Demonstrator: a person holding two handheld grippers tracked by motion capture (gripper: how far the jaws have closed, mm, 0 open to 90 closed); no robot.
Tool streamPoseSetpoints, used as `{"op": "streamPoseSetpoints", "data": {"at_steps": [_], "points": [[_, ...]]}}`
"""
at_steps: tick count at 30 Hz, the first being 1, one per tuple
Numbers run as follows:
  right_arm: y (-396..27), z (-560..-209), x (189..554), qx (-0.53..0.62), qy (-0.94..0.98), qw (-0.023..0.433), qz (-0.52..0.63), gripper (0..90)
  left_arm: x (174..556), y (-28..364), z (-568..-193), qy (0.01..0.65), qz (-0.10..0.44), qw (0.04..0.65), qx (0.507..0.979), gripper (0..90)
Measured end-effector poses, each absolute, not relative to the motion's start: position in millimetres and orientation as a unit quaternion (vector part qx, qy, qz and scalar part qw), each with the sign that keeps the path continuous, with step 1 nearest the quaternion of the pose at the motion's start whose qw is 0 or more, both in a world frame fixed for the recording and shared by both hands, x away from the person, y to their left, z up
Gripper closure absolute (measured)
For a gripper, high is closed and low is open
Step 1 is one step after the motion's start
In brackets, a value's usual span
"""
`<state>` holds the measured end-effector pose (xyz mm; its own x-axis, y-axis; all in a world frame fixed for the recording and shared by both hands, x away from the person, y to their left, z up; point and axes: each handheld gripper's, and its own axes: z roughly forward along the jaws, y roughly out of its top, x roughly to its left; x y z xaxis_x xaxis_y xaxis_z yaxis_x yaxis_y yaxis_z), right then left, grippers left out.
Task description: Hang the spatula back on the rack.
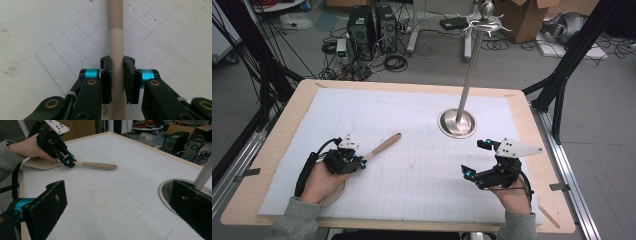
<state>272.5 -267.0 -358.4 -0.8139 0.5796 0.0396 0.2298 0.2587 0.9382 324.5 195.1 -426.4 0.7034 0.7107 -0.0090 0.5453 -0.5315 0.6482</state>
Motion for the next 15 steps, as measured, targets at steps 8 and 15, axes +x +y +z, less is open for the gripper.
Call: {"op": "streamPoseSetpoints", "data": {"at_steps": [8, 15], "points": [[-268, -358, 272, 0.261, 0.776, 0.161, 0.552, 0.8, 322, 197, -419, 0.359, 0.124, 0.345, 0.858, 77.9], [-269, -358, 272, 0.261, 0.775, 0.162, 0.553, 0.8, 318, 196, -409, 0.354, 0.123, 0.366, 0.852, 77.9]]}}
